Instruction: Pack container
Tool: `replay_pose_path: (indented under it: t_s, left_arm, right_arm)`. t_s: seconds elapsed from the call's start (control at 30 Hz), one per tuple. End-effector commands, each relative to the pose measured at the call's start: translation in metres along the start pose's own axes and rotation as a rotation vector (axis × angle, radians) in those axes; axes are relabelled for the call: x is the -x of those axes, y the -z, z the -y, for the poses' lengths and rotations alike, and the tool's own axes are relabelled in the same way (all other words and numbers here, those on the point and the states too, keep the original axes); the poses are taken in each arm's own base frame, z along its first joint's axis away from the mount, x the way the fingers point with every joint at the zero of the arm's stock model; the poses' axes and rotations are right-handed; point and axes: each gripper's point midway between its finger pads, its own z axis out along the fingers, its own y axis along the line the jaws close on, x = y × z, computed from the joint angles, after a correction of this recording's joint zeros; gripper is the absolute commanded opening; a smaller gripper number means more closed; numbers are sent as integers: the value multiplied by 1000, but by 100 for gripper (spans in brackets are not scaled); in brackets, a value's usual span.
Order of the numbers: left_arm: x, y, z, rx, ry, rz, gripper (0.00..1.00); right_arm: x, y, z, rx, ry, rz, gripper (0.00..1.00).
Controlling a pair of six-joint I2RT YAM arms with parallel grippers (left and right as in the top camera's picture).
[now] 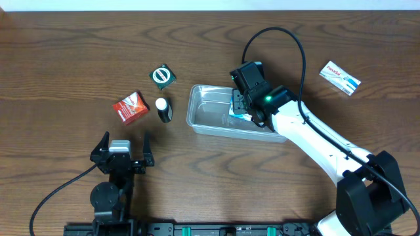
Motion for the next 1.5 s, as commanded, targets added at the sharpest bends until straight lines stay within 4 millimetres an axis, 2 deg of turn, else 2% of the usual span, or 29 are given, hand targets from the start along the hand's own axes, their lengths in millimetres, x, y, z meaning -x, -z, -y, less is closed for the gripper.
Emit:
replay_pose_path:
  t_s: [0.0,0.17,0.33,0.87,1.23,1.47]
  left_arm:
    - [-15,-1,1,-5,11,-46,98]
    - [-15,-1,1,-5,11,-46,98]
    - [-15,-1,1,-5,11,-46,98]
    - [-15,-1,1,-5,11,-46,98]
    - [-15,-1,1,-5,11,-46,98]
    - [-15,-1,1,-5,11,-46,98]
  right_arm:
    - [-2,-9,7,-40,-33,-7,54]
    - [-5,-9,6,-30,-31,-22,54]
    - [-20,-8,0,10,-23,-90,51]
    - [-71,8,-43,102,73,-238,51]
    - [-72,10,-53,143,35,-248,49]
    - [-52,8,-72,222,12,-169,48]
